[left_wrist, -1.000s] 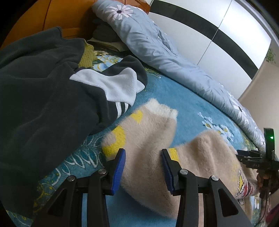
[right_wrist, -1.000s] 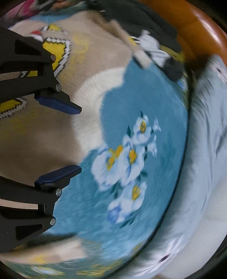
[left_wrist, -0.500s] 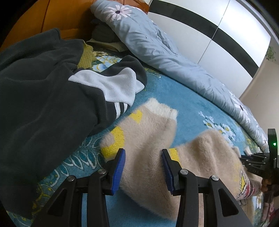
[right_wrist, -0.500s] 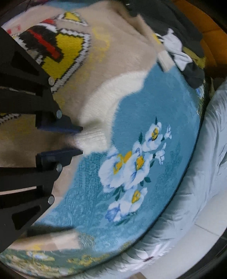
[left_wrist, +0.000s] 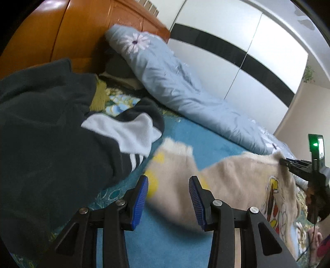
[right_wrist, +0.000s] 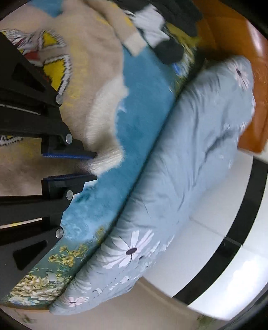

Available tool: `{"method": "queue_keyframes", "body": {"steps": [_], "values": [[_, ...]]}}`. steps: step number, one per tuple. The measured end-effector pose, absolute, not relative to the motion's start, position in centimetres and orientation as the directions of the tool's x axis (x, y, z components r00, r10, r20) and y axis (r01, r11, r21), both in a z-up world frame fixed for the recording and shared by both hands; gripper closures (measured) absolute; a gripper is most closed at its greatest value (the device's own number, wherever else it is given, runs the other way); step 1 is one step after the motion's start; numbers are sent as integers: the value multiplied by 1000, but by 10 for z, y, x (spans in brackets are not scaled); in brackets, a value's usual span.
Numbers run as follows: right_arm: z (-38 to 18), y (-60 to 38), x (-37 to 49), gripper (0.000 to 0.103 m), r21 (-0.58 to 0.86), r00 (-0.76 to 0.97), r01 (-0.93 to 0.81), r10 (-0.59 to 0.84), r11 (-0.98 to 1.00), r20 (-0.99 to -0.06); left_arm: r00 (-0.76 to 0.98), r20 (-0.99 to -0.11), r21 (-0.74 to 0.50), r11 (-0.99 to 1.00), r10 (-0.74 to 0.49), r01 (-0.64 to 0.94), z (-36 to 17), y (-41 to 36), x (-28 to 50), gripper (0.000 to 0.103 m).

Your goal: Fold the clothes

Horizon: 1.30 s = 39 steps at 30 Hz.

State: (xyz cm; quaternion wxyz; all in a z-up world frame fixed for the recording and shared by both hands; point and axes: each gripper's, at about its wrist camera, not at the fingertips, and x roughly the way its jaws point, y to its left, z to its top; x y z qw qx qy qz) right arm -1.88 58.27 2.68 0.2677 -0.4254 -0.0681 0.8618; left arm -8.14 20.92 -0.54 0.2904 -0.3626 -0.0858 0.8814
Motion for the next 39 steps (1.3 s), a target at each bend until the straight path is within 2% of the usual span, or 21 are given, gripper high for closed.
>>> {"method": "queue_keyframes", "body": {"steps": [5, 9, 10, 14, 15, 17, 19, 23, 26, 30, 32, 34, 35, 36, 37, 38, 39], "values": [[-25, 596, -42, 90, -362, -389, -420, 526, -832, -756, -520, -645, -382, -826, 560, -415, -19, 210, -92, 58], [-34, 599, -39, 88, -343, -369, -429, 509, -836, -778, -502, -651, -401, -820, 569, -408, -22, 210, -93, 58], [-30, 599, -38, 83, -339, -377, -430, 508, -836, -774, -500, -652, -401, -819, 570, -411, -22, 211, -93, 57], [-2, 591, -11, 70, -252, -479, -517, 520, -818, -707, -479, -623, -436, -783, 618, -444, -18, 213, -89, 54], [6, 586, 4, 69, -191, -521, -542, 506, -818, -688, -474, -616, -444, -774, 630, -452, -17, 213, -88, 52], [17, 570, 37, 57, -58, -604, -581, 478, -812, -638, -468, -601, -456, -759, 648, -465, -13, 214, -87, 50], [20, 553, 66, 51, 38, -662, -597, 465, -802, -588, -462, -582, -467, -741, 669, -483, -10, 217, -87, 44], [19, 534, 90, 45, 104, -716, -582, 447, -807, -537, -410, -638, -438, -745, 652, -503, -5, 246, -92, 44], [19, 537, 93, 45, 95, -759, -537, 430, -838, -490, -360, -717, -341, -752, 596, -564, 3, 287, -99, 44], [10, 552, 109, 44, 131, -791, -535, 441, -835, -423, -351, -865, -112, -820, 358, -561, -16, 340, -121, 44], [9, 566, 121, 43, 200, -791, -546, 421, -814, -444, -302, -912, -81, -841, 279, -534, -31, 354, -130, 44], [12, 579, 138, 43, 304, -810, -549, 405, -779, -424, -317, -929, 0, -855, 192, -518, -40, 367, -135, 44], [14, 585, 147, 42, 344, -818, -549, 405, -762, -409, -348, -925, 49, -858, 154, -511, -40, 372, -135, 45], [14, 588, 153, 41, 361, -818, -556, 414, -749, -400, -385, -916, 100, -867, 112, -489, -40, 376, -136, 52], [15, 591, 160, 37, 370, -814, -566, 426, -737, -395, -403, -911, 124, -870, 91, -477, -40, 379, -135, 65], [14, 594, 165, 36, 375, -809, -575, 436, -727, -394, -424, -903, 155, -873, 64, -463, -40, 380, -135, 73], [12, 597, 167, 36, 374, -803, -583, 442, -722, -399, -458, -889, 201, -875, 27, -442, -40, 381, -133, 92]]}}
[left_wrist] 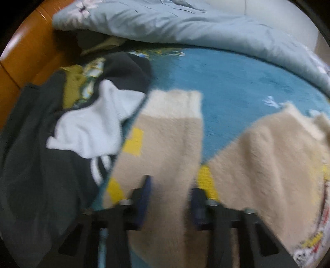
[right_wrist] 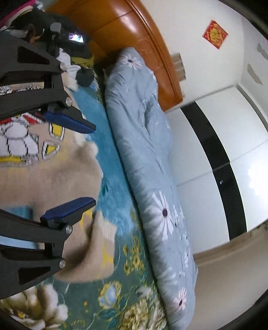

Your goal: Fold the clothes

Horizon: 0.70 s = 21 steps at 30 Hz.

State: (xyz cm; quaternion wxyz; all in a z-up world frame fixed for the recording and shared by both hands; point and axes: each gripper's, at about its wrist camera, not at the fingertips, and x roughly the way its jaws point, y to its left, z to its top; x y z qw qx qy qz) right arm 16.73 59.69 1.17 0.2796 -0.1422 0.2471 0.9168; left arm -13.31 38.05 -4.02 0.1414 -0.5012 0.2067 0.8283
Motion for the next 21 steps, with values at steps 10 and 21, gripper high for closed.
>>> {"method": "queue_keyframes", "body": {"steps": [10, 21], "values": [[-6, 631, 197, 36, 533, -816, -578, 440, -617, -376, -718, -682, 77, -962, 142, -263, 95, 369, -119, 92], [-17, 653, 215, 36, 638, -815, -568, 459, -519, -353, -466, -621, -78, -642, 630, -763, 90, 504, 0, 92]]}}
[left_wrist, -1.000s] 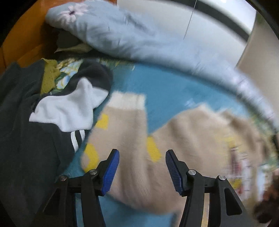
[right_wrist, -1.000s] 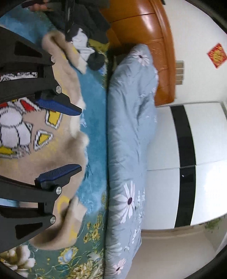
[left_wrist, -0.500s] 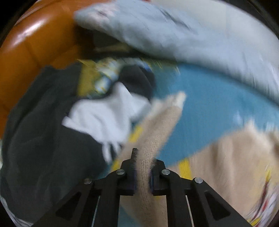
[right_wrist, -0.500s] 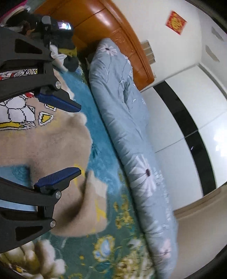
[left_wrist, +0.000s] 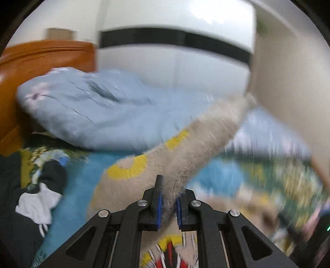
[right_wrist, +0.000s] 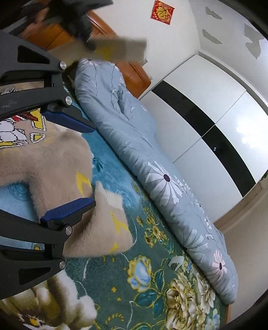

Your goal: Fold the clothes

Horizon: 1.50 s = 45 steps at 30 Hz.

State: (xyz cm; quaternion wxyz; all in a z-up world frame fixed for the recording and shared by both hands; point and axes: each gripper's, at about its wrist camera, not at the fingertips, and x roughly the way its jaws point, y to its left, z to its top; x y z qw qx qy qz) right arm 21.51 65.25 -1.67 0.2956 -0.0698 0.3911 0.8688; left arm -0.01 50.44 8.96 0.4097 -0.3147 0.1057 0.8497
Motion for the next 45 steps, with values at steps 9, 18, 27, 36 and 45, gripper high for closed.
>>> {"method": "queue_keyframes", "body": {"steps": [9, 18, 27, 36, 45], "values": [[-31, 667, 224, 36, 692, -809, -568, 456, -446, -370, -310, -817, -34, -576, 487, -817, -10, 525, 30, 92], [-31, 654, 189, 36, 641, -858, -513, 322, -570, -400, -219, -876, -46, -526, 430, -849, -27, 516, 45, 71], [-32, 622, 133, 36, 567, -883, -351, 61, -746, -466, -237, -794, -265, -668, 560, -695, 3, 438, -18, 43], [-63, 624, 117, 36, 573, -810, -417, 4, -706, -586, -267, -845, -178, -715, 463, -676, -34, 437, -33, 43], [11, 629, 176, 36, 249, -753, -619, 472, -745, -458, -193, -754, -381, -658, 627, -650, 4, 408, -5, 43]]}}
